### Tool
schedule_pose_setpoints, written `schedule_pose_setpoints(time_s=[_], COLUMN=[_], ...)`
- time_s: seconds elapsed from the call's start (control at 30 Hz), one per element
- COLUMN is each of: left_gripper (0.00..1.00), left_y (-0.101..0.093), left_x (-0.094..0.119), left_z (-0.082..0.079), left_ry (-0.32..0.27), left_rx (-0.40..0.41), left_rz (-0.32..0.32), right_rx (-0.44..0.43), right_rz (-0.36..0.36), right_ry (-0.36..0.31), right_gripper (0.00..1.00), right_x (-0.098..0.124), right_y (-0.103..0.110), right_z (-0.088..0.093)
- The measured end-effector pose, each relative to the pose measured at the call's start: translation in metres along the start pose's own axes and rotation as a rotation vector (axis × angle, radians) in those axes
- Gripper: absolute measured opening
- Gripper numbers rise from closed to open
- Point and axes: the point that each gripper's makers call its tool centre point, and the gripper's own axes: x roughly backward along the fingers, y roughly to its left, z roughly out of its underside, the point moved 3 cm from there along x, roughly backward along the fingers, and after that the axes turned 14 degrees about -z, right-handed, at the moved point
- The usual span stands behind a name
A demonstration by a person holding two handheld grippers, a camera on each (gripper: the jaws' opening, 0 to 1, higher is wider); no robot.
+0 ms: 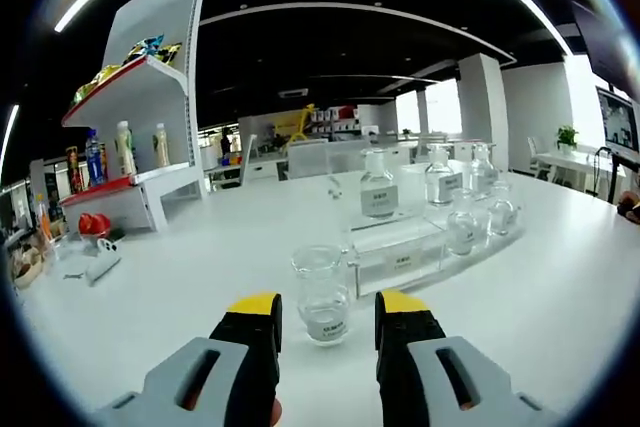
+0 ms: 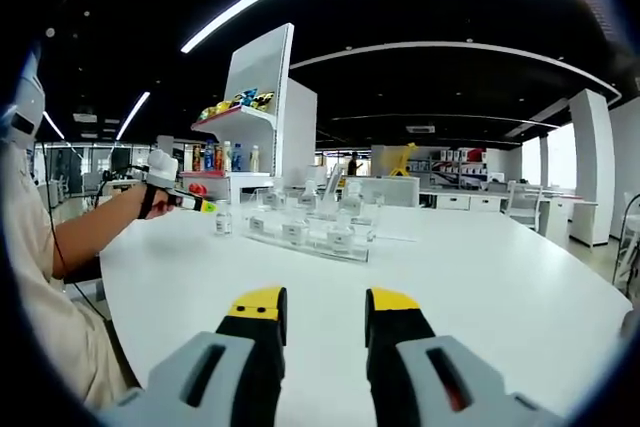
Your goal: Identify the label on the chemical reagent bottle, grasp the chemical reagent bottle, and place it in the designated position on the reagent rack
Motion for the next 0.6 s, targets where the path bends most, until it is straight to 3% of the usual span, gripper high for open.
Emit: schedule_pose_setpoints(time_s=[0.3, 0.6], left_gripper=[0.38, 0.38], left_y=[-0.003, 0.000], left_x=[-0.004, -0.024], left_z=[0.004, 0.005], left_ry=[0.019, 0.035], left_rx=[0.003, -0.008], left_rz=[-0.003, -0.012], right_rx=[0.004, -0.001], right_rz=[0.000, -0.002], right_ry=[0.001, 0.003], right_gripper=[0.31, 0.31], right_x=[-0.001, -0.001], right_y=[-0.001, -0.002], right_z=[-0.001, 0.002])
